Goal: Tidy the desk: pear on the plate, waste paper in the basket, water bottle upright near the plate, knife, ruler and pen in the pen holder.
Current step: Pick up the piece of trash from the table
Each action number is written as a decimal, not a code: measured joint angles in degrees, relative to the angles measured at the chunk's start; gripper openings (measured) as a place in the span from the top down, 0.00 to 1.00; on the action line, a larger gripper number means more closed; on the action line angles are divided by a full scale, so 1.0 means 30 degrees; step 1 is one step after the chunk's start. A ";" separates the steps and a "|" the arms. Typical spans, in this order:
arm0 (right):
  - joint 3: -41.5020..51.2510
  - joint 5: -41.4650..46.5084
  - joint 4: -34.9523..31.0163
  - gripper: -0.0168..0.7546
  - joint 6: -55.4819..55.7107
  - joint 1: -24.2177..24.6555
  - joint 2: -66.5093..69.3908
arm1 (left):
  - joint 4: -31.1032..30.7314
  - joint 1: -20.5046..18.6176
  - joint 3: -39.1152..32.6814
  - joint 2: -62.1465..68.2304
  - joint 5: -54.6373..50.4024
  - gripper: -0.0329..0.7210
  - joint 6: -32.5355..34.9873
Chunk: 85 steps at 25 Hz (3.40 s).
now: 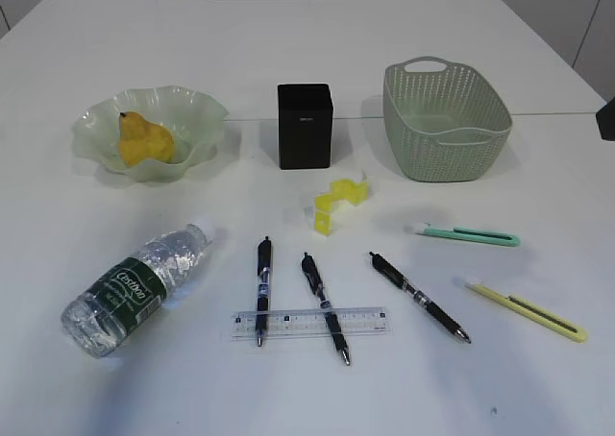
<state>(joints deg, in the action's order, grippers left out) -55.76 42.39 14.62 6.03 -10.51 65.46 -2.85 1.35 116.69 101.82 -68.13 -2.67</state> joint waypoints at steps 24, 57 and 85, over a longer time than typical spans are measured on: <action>0.0000 -0.0015 -0.0121 0.23 0.0000 0.0000 0.0000 | 0.0000 0.0000 -2.3956 -0.9062 2.2000 0.59 -0.0071; 0.0000 0.2225 -0.1294 0.23 -0.0189 0.0000 0.2328 | 0.0000 0.0000 -2.7830 -0.9913 2.6021 0.59 -0.0071; -0.5408 0.5210 -0.5638 0.23 -0.1253 0.0000 0.7830 | 0.0000 0.0000 -2.7830 -1.0575 2.3653 0.59 -0.0080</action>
<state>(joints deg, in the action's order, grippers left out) -71.98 58.02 -2.29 2.28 -10.51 88.95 -2.85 1.35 33.20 70.10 2.82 -2.91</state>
